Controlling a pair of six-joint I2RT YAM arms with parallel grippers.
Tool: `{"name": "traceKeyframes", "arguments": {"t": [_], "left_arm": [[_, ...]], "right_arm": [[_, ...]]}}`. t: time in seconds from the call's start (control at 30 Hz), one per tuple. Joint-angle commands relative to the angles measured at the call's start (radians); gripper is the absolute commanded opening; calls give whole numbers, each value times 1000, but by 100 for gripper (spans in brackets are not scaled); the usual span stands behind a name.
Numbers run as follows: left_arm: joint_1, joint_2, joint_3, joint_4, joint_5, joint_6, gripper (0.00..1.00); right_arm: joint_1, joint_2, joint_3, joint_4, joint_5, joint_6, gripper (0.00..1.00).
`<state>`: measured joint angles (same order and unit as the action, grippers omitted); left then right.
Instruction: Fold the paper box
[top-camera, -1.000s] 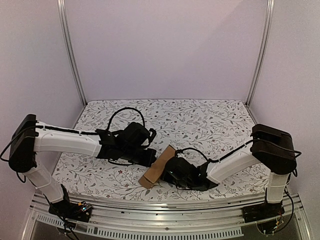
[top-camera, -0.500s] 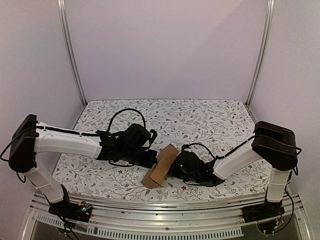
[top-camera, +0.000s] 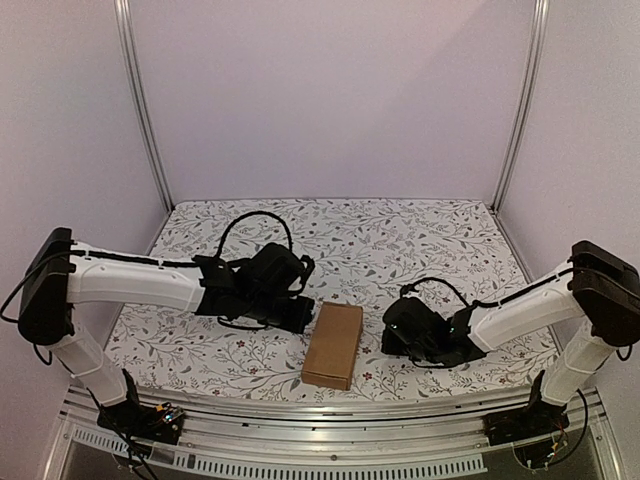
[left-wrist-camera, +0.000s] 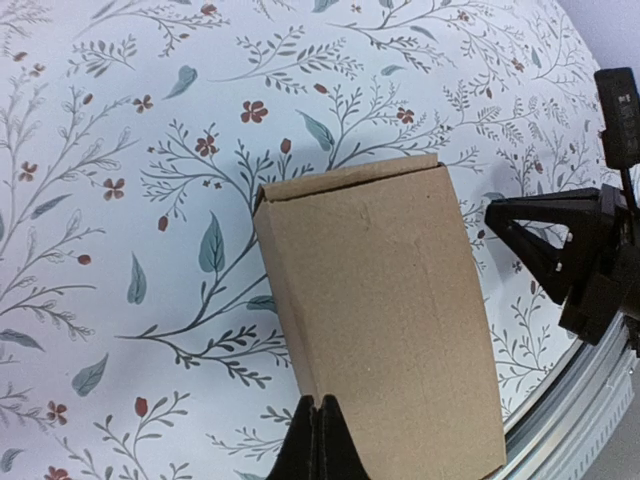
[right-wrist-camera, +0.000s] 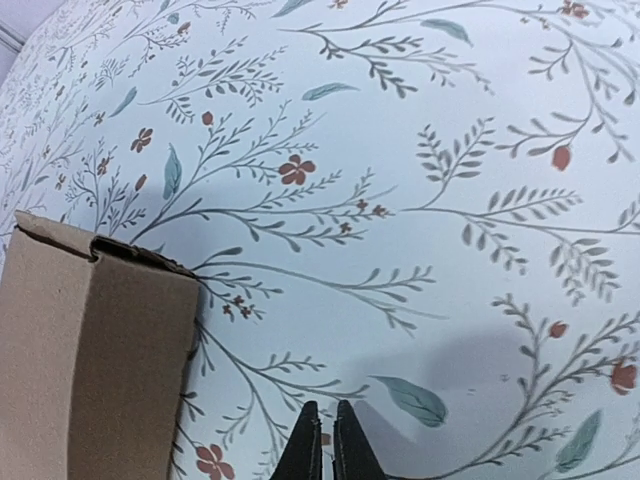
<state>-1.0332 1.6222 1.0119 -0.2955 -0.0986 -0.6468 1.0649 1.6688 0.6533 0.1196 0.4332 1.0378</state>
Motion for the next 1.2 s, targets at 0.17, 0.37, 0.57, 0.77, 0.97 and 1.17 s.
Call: {"name": "traceKeyframes", "arguments": {"t": [0.17,0.37,0.57,0.77,0.97,1.17], "left_arm": [[18,-93,71,-138,-141,62,29],[38,-160,134,-235,-197,98,59],[64,-213,212,-349,-248,124,99],[73,-283,301,-462,-394,217,99],[73,-424,259,-468,-467,312,100],[73,-562,132,-440,-547,332,100]], "right_arm": [[-9,-223,110,-436,211,-257,34],[-7,-325,214,-597,349,-378,90],[-7,-406,321,-739,476,-435,99],[-7,-435,414,-841,663,-474,99],[-7,-410,542,-1073,706,-495,99],[-7,-449,516,-1102,655,-532,99]]}}
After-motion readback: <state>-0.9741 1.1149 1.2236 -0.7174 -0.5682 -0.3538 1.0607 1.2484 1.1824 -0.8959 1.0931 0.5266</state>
